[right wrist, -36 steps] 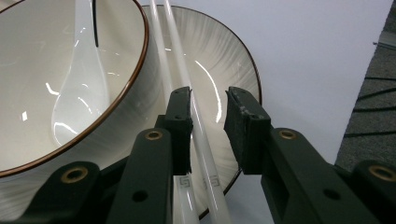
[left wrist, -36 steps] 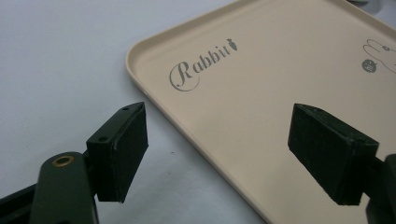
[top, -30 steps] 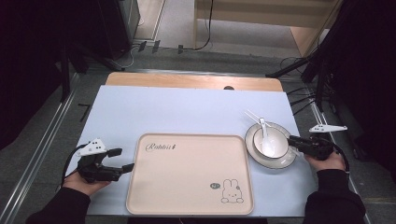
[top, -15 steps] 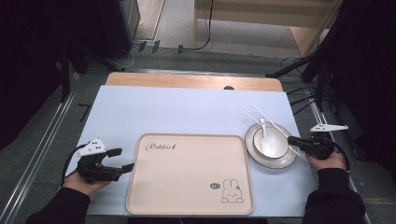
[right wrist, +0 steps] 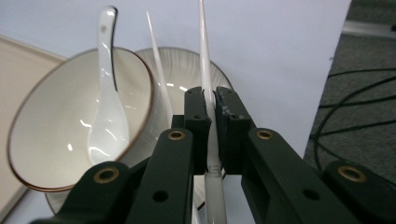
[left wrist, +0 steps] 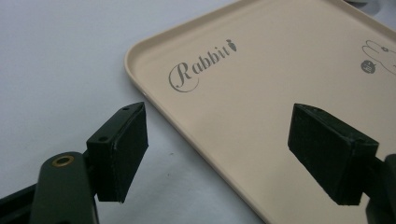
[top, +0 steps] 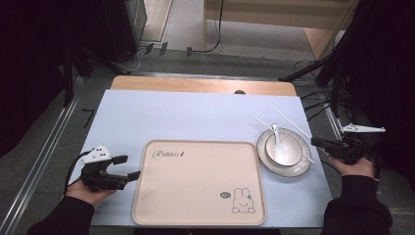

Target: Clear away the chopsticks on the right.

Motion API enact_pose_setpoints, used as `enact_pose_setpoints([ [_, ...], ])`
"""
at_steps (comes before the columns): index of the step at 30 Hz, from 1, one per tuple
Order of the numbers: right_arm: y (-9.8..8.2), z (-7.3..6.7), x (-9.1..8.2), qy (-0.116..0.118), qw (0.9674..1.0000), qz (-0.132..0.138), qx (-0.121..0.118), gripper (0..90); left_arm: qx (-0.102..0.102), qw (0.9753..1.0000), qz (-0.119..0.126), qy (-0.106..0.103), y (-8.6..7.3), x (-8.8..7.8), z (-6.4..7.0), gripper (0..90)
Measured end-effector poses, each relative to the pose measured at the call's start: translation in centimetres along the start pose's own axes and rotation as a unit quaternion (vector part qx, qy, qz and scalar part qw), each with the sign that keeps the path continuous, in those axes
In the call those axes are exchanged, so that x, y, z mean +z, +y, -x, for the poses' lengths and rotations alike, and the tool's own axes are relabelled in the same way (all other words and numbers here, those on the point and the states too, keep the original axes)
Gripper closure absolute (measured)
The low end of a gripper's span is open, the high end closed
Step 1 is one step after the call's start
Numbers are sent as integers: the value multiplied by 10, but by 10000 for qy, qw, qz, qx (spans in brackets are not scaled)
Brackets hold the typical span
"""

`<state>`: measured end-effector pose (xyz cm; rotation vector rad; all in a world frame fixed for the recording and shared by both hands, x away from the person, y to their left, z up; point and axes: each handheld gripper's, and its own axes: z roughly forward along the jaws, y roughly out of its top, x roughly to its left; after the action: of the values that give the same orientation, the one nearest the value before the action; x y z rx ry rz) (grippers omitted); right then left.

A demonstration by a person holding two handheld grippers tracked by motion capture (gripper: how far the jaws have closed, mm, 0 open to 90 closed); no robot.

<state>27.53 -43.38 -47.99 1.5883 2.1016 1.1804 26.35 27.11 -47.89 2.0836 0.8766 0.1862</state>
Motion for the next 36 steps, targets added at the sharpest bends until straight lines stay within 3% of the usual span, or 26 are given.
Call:
enact_pose_setpoints([
  [8,18,-33,-34,-80,9996,239,-82,849,8,10000,-17,-8,1,1,-1,205],
  [17,22,-93,-55,97,9990,257,-364,849,0,10000,37,-20,3,1,-1,205],
  [23,4,-131,-49,273,9979,260,-530,850,11,10000,60,-34,5,3,-2,204],
  [25,3,-134,-48,302,9977,249,-546,850,22,10000,54,-30,6,3,-2,204],
  [29,-10,-160,-34,510,9966,223,-614,850,44,10000,69,-58,8,5,-2,205],
  [36,-25,-182,-18,610,9961,203,-611,849,62,9999,61,-80,11,7,-2,204],
])
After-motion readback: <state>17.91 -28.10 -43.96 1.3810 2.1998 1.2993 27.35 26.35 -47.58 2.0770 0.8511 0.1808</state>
